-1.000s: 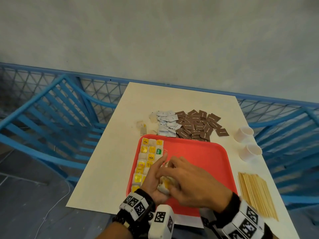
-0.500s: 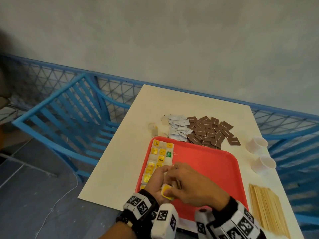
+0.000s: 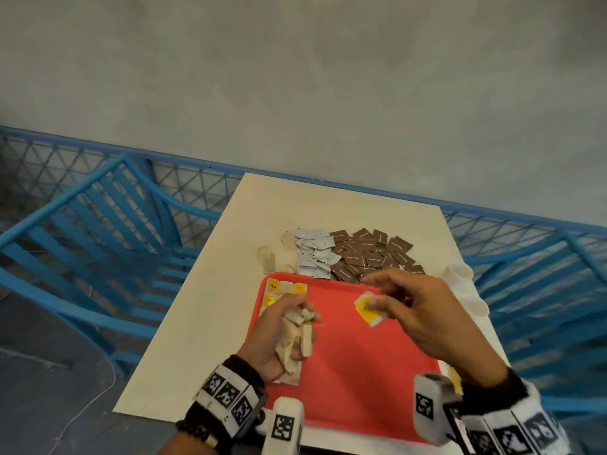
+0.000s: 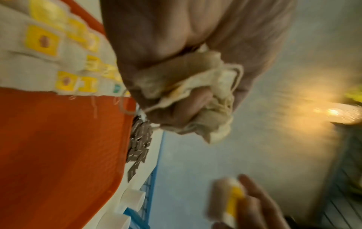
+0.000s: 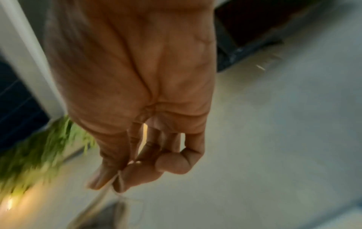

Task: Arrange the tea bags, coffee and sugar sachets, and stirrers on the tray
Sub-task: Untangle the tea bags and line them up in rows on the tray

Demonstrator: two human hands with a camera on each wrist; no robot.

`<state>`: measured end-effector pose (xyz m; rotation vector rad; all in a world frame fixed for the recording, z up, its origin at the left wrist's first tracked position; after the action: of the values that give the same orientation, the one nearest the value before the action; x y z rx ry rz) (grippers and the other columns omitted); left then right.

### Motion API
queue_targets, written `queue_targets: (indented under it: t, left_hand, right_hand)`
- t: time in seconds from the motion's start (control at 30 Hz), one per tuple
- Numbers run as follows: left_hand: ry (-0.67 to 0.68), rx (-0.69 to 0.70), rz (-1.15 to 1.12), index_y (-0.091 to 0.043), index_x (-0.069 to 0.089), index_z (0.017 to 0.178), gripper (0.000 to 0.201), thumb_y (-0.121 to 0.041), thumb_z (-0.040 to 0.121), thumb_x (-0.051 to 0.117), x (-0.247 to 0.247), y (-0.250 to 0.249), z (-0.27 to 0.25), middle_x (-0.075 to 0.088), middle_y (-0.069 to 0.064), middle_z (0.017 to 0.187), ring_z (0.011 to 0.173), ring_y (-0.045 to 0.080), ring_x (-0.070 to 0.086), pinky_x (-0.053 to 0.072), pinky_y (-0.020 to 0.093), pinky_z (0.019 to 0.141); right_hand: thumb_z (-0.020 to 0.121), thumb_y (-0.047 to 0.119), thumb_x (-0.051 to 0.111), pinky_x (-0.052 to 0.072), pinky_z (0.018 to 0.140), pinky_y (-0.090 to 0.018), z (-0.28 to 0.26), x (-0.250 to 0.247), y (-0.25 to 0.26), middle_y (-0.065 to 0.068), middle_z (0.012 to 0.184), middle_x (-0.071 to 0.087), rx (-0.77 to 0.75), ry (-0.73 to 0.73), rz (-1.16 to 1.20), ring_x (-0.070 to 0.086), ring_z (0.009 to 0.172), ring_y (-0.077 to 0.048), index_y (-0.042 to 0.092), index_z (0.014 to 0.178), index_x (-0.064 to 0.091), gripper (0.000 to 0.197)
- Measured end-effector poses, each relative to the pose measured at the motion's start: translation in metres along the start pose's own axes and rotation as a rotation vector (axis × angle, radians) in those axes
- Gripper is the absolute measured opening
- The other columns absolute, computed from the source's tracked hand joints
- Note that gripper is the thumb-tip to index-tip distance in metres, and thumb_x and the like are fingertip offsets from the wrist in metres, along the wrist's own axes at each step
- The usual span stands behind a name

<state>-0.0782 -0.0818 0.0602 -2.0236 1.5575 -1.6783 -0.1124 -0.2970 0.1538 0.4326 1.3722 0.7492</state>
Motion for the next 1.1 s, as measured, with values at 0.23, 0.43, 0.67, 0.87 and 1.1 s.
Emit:
queue_targets:
  t: [0.23, 0.43, 0.67, 0.87, 1.1]
  left_hand:
    - [-0.006, 0.423, 0.736, -0.015, 0.074, 0.098, 0.014, -0.017, 0.085, 0.077, 0.038, -0.02, -0.02, 0.066, 0.0, 0.082, 0.067, 0.012, 0.061, 0.051, 0.022, 0.061]
    - [0.1, 0.564, 1.087, -0.031, 0.074, 0.102, 0.026, -0.039, 0.079, 0.082, 0.053, -0.023, -0.019, 0.067, -0.012, 0.081, 0.065, 0.004, 0.063, 0.048, 0.03, 0.062]
    - [0.017, 0.5, 0.861, -0.003, 0.063, 0.076, 0.03, -0.027, 0.083, 0.079, 0.035, -0.033, -0.037, 0.059, 0.008, 0.066, 0.064, 0.021, 0.054, 0.044, 0.034, 0.064]
    - [-0.025, 0.487, 0.844, -0.001, 0.064, 0.084, 0.036, -0.033, 0.081, 0.079, 0.013, -0.047, -0.048, 0.06, 0.027, 0.078, 0.07, 0.024, 0.056, 0.046, 0.037, 0.066]
    - [-0.244, 0.378, 0.921, -0.008, 0.072, 0.083, 0.011, -0.018, 0.086, 0.075, -0.049, -0.031, -0.057, 0.07, 0.003, 0.073, 0.065, 0.007, 0.062, 0.049, 0.02, 0.062]
  right_hand:
    - [0.088, 0.016, 0.073, 0.042, 0.066, -0.01, -0.006, -0.005, -0.012, 0.018, 0.079, 0.063, -0.062, 0.034, -0.25, 0.059, 0.078, -0.001, 0.028, 0.097, 0.072, 0.015]
    - [0.091, 0.018, 0.069, 0.036, 0.064, -0.007, -0.008, -0.002, 0.014, 0.017, 0.077, 0.059, -0.19, 0.06, -0.199, 0.055, 0.074, 0.0, 0.027, 0.089, 0.069, 0.01]
    - [0.089, 0.028, 0.072, 0.04, 0.058, -0.011, -0.006, 0.023, 0.022, 0.011, 0.078, 0.068, -0.036, -0.037, 0.176, 0.062, 0.071, -0.004, 0.026, 0.1, 0.073, 0.011]
    - [0.089, 0.025, 0.073, 0.043, 0.061, -0.017, -0.003, 0.059, 0.031, 0.008, 0.073, 0.071, 0.035, -0.03, 0.421, 0.061, 0.067, -0.002, 0.017, 0.081, 0.073, 0.01]
    - [0.09, 0.015, 0.071, 0.041, 0.053, -0.017, -0.001, 0.132, -0.005, -0.011, 0.06, 0.06, 0.287, 0.236, 0.452, 0.053, 0.05, -0.004, 0.0, 0.074, 0.064, 0.023]
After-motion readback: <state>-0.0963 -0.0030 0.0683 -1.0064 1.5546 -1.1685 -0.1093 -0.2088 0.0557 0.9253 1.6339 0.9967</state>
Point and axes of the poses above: each hand's wrist, its own z-axis towards the middle knuckle, its own x-axis out of the palm, y = z × x, the point moved 1 cm from there along z, towards the middle knuckle
